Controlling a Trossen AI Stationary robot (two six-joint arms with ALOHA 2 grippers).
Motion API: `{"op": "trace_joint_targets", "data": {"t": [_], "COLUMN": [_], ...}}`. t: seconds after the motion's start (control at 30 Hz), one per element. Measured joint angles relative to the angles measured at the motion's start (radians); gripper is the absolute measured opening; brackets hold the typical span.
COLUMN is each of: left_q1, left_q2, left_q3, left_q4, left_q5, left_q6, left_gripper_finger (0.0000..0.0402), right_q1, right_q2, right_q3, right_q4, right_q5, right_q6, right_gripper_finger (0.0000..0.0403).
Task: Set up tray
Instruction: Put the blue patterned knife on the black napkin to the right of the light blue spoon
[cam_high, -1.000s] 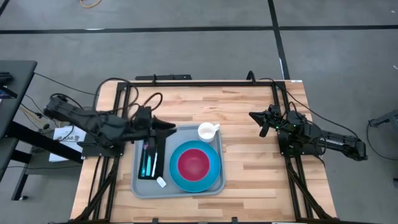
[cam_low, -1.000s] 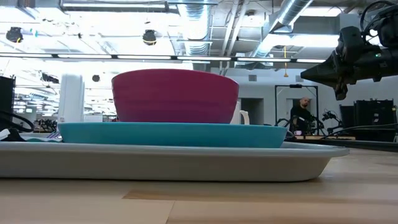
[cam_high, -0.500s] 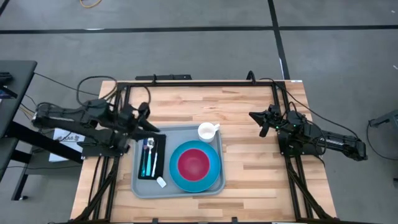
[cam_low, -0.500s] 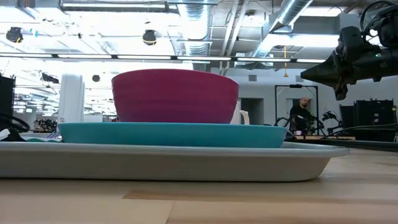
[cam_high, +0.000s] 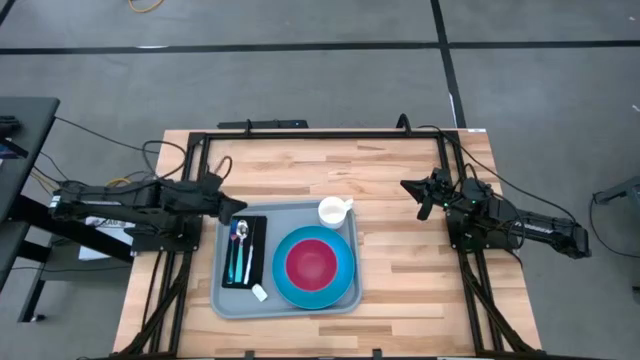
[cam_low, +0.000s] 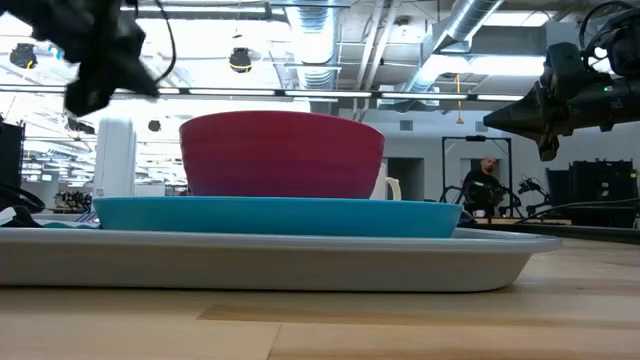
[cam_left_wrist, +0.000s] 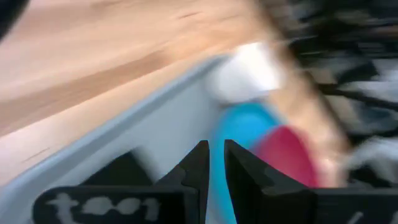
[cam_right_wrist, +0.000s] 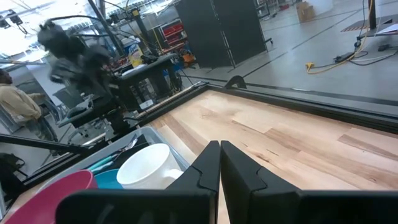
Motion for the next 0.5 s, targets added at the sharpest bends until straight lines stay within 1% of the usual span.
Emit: {"op": "trace_joint_targets", "data": {"t": [0.1, 0.2, 0.27, 0.5], "left_q1": [0.000, 0.000, 0.000, 0.000], "left_q2": [0.042, 0.112, 0.164, 0.352], "left_q3": [0.000, 0.000, 0.000, 0.000], "left_q4": [-0.196, -0.307, -0.314, -0.206], "left_q5": [-0.059, -0.050, -0.018, 0.056], "left_q6": [-0.106, -0.174, -0.176, -0.137], "left_gripper_finger": [0.0037, 0.0037, 0.0036, 0.0036], "right_q1": [0.000, 0.000, 0.000, 0.000], "right_q2": [0.000, 0.000, 0.000, 0.000], "right_q3": [0.000, 0.000, 0.000, 0.000], "right_q4": [0.000, 0.000, 0.000, 0.000], "right_q5": [0.000, 0.000, 0.000, 0.000], "right_q6": [0.000, 0.000, 0.000, 0.000], "right_gripper_finger": [0.0005, 0.0005, 0.0005, 0.0005]}}
